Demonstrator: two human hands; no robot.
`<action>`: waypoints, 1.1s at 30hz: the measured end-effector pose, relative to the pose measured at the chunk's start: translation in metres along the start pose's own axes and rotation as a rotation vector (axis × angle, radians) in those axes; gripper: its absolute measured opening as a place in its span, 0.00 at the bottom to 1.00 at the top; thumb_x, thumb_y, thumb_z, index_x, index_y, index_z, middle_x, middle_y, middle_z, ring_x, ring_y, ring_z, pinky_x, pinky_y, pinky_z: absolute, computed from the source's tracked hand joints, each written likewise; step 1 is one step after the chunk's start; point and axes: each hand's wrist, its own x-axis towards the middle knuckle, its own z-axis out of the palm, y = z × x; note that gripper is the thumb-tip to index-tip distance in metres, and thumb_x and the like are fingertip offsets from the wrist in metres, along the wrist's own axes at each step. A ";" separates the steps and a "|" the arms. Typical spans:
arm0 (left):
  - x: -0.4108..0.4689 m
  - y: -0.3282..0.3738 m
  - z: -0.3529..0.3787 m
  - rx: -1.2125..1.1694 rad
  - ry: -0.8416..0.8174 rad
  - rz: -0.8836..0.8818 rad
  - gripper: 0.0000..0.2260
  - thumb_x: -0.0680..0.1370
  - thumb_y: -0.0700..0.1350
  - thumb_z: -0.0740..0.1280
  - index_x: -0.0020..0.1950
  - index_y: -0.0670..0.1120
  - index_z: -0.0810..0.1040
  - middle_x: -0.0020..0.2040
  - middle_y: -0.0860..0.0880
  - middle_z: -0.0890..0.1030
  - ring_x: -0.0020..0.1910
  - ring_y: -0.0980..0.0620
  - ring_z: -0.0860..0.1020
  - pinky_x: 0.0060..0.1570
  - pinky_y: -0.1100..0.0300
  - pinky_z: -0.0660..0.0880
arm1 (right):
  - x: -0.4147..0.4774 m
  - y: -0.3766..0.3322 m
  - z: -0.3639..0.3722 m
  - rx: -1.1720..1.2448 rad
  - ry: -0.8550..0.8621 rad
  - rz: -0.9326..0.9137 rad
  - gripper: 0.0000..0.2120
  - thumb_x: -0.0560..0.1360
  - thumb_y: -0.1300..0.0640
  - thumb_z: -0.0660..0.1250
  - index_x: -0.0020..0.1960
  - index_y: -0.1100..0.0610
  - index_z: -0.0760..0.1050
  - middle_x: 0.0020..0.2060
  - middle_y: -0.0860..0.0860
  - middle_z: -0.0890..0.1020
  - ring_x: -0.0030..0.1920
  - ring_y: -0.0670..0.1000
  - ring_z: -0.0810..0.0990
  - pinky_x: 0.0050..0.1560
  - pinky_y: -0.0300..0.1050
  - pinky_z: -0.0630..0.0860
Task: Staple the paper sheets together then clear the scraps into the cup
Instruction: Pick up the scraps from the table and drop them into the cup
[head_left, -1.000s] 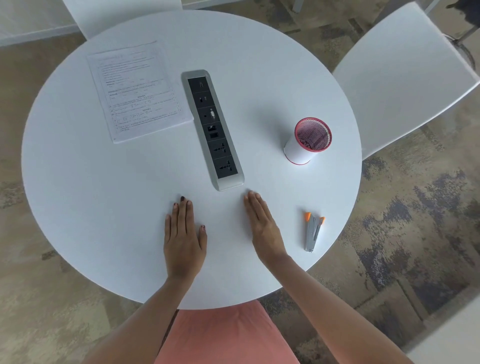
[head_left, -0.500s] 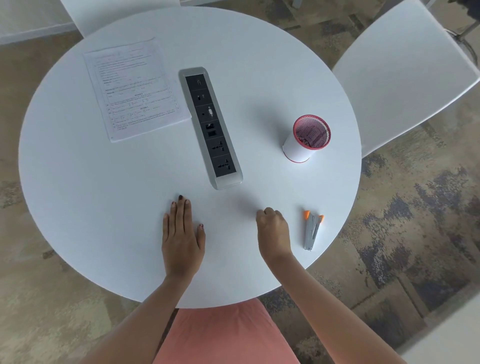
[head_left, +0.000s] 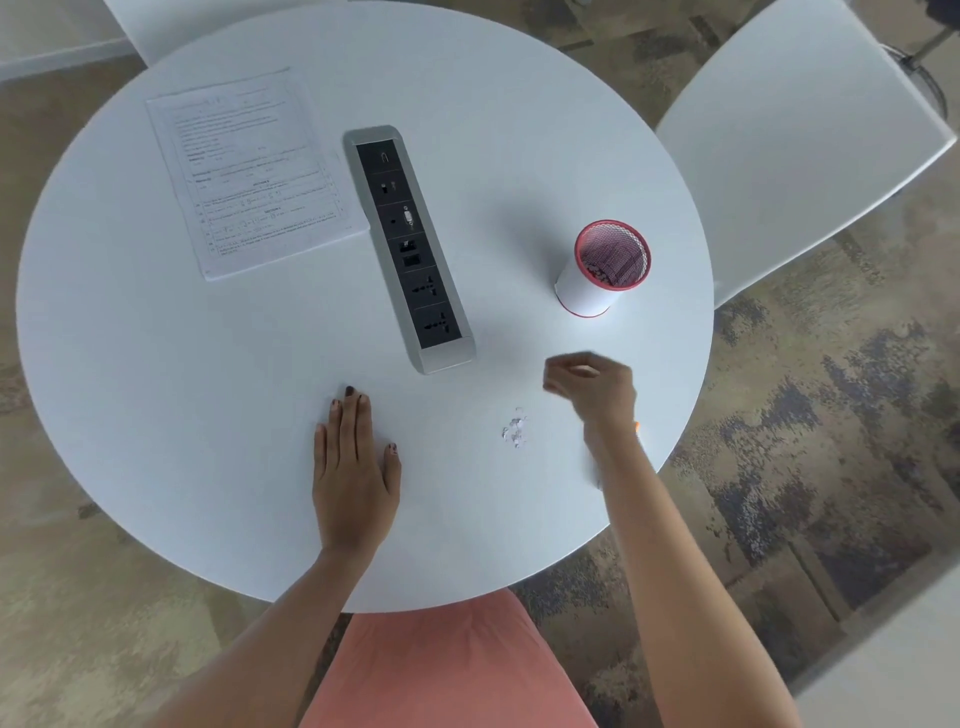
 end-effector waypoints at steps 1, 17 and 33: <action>0.000 0.000 0.000 0.001 -0.001 -0.001 0.27 0.81 0.49 0.52 0.78 0.39 0.57 0.80 0.43 0.57 0.79 0.45 0.56 0.78 0.50 0.51 | 0.006 -0.008 -0.004 0.008 0.028 -0.036 0.06 0.63 0.62 0.72 0.35 0.51 0.83 0.27 0.49 0.83 0.33 0.50 0.83 0.41 0.43 0.76; -0.001 0.000 0.001 0.013 0.006 -0.002 0.27 0.82 0.49 0.51 0.79 0.39 0.57 0.80 0.44 0.57 0.79 0.46 0.56 0.78 0.49 0.52 | 0.086 -0.075 -0.015 -0.532 0.460 -0.632 0.16 0.61 0.70 0.53 0.39 0.69 0.79 0.35 0.68 0.80 0.30 0.63 0.70 0.32 0.45 0.59; -0.001 0.001 0.000 -0.002 0.009 -0.005 0.27 0.82 0.49 0.51 0.78 0.39 0.57 0.80 0.44 0.58 0.79 0.46 0.57 0.78 0.49 0.54 | 0.039 -0.039 0.000 -0.490 0.459 -0.905 0.23 0.63 0.77 0.55 0.50 0.64 0.79 0.44 0.60 0.80 0.45 0.60 0.76 0.43 0.47 0.70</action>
